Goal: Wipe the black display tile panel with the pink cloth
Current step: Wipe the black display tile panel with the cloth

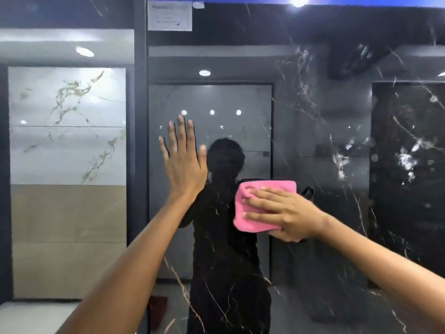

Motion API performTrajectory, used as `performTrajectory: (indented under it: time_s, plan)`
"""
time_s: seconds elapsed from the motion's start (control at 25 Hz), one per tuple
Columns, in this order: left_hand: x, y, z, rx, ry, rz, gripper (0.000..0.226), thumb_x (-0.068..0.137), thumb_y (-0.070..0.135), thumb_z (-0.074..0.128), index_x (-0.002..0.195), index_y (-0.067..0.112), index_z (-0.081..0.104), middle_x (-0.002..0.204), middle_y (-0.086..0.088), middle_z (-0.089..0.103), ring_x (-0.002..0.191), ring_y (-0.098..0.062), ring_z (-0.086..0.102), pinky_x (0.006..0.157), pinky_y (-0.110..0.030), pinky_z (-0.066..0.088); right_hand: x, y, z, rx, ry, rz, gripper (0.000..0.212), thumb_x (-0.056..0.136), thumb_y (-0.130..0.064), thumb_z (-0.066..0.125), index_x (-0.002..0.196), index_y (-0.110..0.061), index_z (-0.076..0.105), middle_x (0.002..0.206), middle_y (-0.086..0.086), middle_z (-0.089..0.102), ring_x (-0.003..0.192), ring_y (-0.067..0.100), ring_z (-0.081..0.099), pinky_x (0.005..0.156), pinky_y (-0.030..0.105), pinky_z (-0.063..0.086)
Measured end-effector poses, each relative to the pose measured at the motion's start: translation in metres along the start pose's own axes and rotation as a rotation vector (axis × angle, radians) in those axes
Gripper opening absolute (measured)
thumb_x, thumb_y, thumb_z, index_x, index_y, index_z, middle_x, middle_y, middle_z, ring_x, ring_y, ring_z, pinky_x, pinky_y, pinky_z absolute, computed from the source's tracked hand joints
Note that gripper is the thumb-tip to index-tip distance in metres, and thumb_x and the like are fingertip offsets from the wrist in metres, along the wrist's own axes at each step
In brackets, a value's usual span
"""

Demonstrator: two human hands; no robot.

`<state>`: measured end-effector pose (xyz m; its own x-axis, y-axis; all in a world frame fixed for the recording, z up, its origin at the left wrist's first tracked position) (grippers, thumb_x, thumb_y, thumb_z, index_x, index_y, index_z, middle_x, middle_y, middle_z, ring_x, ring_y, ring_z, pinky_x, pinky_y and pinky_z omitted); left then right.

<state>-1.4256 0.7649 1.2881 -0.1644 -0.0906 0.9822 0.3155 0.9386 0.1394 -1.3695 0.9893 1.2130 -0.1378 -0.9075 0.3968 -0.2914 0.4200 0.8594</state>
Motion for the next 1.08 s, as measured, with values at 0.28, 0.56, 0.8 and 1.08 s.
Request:
performTrajectory:
  time_s: [0.28, 0.56, 0.8, 1.08]
  plan:
    - [0.0, -0.001, 0.002, 0.044, 0.032, 0.018, 0.059, 0.1, 0.038, 0.016, 0.153, 0.013, 0.006, 0.161, -0.006, 0.001, 0.147, -0.023, -0.004, 0.116, -0.04, -0.013, 0.051, 0.162, -0.071, 0.048, 0.48, 0.905, 0.064, 0.067, -0.012, 0.059, 0.131, -0.01, 0.055, 0.14, 0.017, 0.048, 0.134, 0.037, 0.037, 0.114, 0.039, 0.021]
    - [0.0, -0.001, 0.0, 0.028, 0.04, 0.015, 0.059, 0.1, 0.035, 0.019, 0.153, 0.011, 0.01, 0.161, -0.008, 0.004, 0.147, -0.024, -0.003, 0.116, -0.039, -0.013, 0.018, 0.08, -0.031, -0.14, -0.011, -0.005, 0.062, 0.076, -0.019, 0.06, 0.136, -0.012, 0.048, 0.146, 0.014, 0.04, 0.14, 0.028, 0.03, 0.117, 0.042, 0.022]
    - [0.002, 0.002, -0.006, -0.056, 0.049, -0.024, 0.058, 0.098, 0.037, 0.017, 0.151, 0.013, 0.02, 0.16, -0.006, 0.014, 0.148, -0.023, 0.006, 0.117, -0.039, -0.007, 0.09, 0.115, -0.054, -0.063, 0.193, 0.496, 0.061, 0.069, -0.009, 0.049, 0.13, -0.003, 0.05, 0.142, 0.023, 0.04, 0.135, 0.038, 0.031, 0.117, 0.039, 0.019]
    - [0.067, 0.053, -0.012, -0.183, 0.074, 0.005, 0.064, 0.095, 0.044, 0.015, 0.15, 0.011, 0.022, 0.159, -0.006, 0.014, 0.148, -0.024, 0.004, 0.118, -0.041, -0.004, -0.02, 0.174, -0.07, -0.052, 0.425, 0.79, 0.04, 0.078, -0.014, 0.052, 0.117, -0.013, 0.056, 0.132, 0.019, 0.051, 0.125, 0.036, 0.044, 0.107, 0.043, 0.034]
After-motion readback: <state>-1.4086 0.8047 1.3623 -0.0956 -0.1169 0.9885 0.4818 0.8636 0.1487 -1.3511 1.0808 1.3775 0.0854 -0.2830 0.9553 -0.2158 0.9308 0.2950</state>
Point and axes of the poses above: each hand's wrist, its own x-axis towards the middle knuckle, its own z-axis out of the palm, y = z × x, the point moved 4 cm from there along x, towards the middle knuckle
